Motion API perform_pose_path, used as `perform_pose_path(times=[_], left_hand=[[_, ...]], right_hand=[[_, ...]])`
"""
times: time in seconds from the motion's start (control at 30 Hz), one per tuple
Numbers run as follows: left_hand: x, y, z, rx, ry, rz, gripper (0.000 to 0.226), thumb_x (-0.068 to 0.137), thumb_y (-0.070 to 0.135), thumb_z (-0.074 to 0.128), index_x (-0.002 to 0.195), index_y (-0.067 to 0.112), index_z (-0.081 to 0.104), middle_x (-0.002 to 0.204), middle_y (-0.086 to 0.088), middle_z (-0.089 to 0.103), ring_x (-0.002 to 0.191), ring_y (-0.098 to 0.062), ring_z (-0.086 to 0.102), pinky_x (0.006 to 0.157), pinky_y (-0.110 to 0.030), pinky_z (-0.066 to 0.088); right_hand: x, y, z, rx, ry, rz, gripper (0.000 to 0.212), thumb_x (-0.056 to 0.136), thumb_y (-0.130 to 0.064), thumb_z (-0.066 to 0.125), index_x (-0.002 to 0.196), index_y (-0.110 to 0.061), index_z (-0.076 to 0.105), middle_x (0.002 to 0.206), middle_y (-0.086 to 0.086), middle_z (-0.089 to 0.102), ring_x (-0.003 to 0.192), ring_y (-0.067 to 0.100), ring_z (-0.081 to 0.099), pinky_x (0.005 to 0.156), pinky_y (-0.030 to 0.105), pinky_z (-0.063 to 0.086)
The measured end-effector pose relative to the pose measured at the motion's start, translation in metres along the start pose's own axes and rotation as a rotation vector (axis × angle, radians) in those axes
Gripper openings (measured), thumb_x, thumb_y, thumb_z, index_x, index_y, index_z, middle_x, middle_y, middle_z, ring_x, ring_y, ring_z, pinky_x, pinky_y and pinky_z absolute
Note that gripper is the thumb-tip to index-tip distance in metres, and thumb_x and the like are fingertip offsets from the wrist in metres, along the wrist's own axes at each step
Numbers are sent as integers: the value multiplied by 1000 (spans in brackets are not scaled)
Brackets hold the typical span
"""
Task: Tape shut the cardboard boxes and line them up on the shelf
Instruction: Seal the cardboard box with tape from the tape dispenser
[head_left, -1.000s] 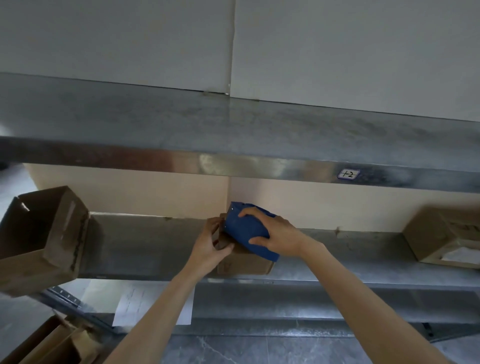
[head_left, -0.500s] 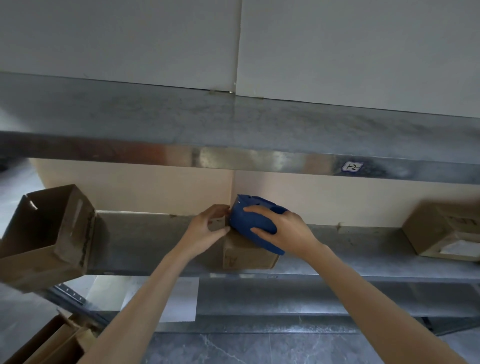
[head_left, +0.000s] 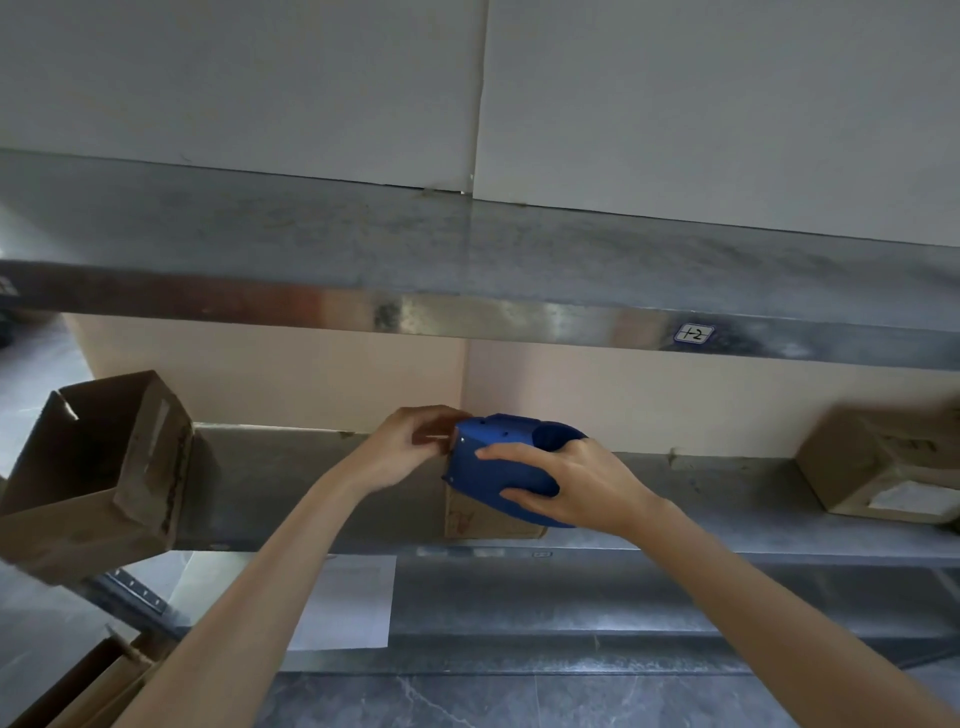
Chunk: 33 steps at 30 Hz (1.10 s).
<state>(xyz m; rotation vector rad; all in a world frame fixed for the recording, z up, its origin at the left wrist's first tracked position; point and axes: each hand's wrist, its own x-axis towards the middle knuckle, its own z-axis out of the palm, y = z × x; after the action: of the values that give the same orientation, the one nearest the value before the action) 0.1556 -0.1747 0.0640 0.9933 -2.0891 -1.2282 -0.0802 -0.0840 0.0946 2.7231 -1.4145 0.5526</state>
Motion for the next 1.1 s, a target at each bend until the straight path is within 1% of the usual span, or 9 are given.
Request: perform_pose_path(times=[0.2,0.3,0.37,0.5,0.63,0.8,0.87,0.97,1.1], left_hand=[[0,-1,9,-28,75,-12,31,84,-20,49,100,-1,66,96,-13,71,84,-4,66,77,-16,50],[3,1,13,-20,125,-20,28,81,-22,48,92,-3,65,91,-16,70,79,-4,63,74,-18,48],[6,3,13,-13,143,-23,26,82,-21,50,89,-1,65,87,-12,69,77,-5,62,74,-20,47],[10,7,10,13,178,-25,17,85,-16,53,90,-3,63,89,-15,69,81,-15,62,74,-22,46],[11,12,11,-37,217,-42,10,87,-13,57,88,-4,63,87,-16,69,80,-15,61,74,-24,46],[-1,0,-12,-88,331,-97,23,83,-16,60,82,6,64,76,-6,69,74,-15,66,75,-20,51],[-7,-11,-28,-77,396,-131,24,84,-16,60,82,8,64,76,-8,69,69,-8,66,71,-17,50],[-14,-20,-39,-109,428,-158,25,83,-18,61,81,7,64,72,-6,68,67,-11,64,70,-22,50],[-13,-22,-22,-229,466,-202,23,82,-17,60,83,5,63,79,-9,69,81,-20,65,73,-14,49]], right_hand=[[-5,-4,-5,14,-40,53,49,90,-34,67,137,-35,53,51,-11,31,38,9,23,41,23,27],[-3,-4,-8,36,-152,108,56,90,-51,60,141,-48,39,63,-5,56,46,10,42,50,22,34],[-1,-3,-11,91,-184,134,56,90,-51,61,140,-51,36,72,-8,62,52,10,51,51,18,38],[5,1,-23,158,-173,177,52,88,-45,67,135,-48,45,59,-20,49,51,1,51,50,11,33],[8,8,-29,156,-189,185,51,87,-46,67,133,-48,46,58,-22,49,47,4,49,52,9,32],[-6,26,-34,128,-233,205,52,87,-51,65,132,-54,41,76,-8,67,49,3,48,55,9,32],[-14,38,-39,115,-225,231,53,86,-52,65,131,-58,38,76,-11,66,51,1,49,57,11,33],[-25,51,-43,100,-228,268,55,85,-54,65,129,-64,33,84,-14,68,55,-2,49,61,18,37],[-30,60,-37,98,-198,294,54,84,-54,66,129,-63,38,67,-15,62,50,4,49,59,20,37]])
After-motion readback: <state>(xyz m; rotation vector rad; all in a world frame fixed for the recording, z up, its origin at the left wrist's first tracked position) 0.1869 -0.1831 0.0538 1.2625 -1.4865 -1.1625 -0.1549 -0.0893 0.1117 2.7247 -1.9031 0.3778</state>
